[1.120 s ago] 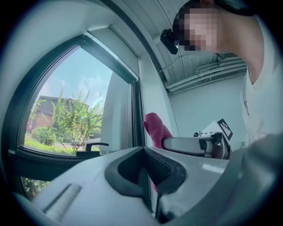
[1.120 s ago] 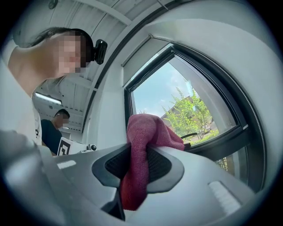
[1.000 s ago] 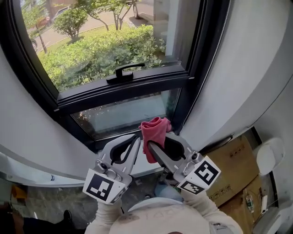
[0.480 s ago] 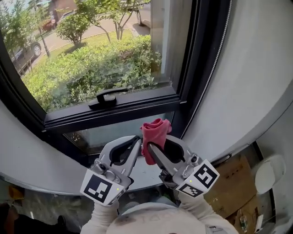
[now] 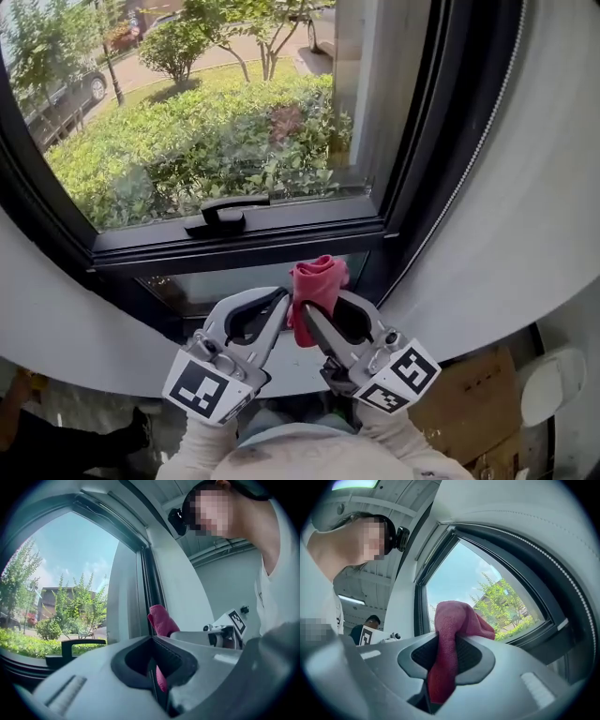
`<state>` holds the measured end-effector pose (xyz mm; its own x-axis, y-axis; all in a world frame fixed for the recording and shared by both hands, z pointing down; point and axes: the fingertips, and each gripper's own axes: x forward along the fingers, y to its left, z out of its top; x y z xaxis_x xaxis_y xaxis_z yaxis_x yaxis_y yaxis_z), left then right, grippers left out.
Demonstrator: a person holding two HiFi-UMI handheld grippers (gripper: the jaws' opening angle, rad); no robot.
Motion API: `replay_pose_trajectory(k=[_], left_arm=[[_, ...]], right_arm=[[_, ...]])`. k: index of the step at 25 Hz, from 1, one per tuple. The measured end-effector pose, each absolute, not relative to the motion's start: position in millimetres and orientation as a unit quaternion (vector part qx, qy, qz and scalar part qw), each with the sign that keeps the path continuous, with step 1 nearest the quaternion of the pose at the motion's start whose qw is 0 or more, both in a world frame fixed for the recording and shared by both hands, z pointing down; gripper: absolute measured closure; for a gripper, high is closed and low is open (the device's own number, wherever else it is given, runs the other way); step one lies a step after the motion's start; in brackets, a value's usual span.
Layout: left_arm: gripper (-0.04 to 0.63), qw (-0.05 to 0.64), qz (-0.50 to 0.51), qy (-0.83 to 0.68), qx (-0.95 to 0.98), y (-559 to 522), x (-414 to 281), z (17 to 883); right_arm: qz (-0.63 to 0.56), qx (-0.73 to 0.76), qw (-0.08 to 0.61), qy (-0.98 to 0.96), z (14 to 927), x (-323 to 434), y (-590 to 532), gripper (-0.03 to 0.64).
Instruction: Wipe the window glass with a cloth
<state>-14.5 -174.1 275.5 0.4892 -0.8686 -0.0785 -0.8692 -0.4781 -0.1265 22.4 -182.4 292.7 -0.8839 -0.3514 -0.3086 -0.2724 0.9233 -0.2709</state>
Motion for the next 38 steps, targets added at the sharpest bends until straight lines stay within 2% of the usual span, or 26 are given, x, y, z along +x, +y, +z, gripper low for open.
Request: replay_pose_trajectory(k=[6,16,25,31,38], left_arm=[[0.595,0.081,0.011,0.504,-0.860,-184,-33,268],[0.595,0.087,0.031,0.506,-0.857,-195,-86,253],[0.595,0.084,0.048,0.490,-0.866,-207,-115,242],[0.595,0.085,0.057,0.469,-0.877,-210,-119,238],[0.595,0.080,0.070,0.454,-0.885,-213,-117,239]], right_arm=[[-0.058,-0.165,0.176,0.969,246,4,-211,0.505],[0.078,-0.174,0.187,0.964,76,-69,-279,0.515],[0.101,-0.157,0.183,0.965,-57,-140,-311,0.515],[0.094,-0.172,0.175,0.965,-106,-166,-314,0.517],[0.103,-0.184,0.173,0.962,-101,-166,-314,0.514]])
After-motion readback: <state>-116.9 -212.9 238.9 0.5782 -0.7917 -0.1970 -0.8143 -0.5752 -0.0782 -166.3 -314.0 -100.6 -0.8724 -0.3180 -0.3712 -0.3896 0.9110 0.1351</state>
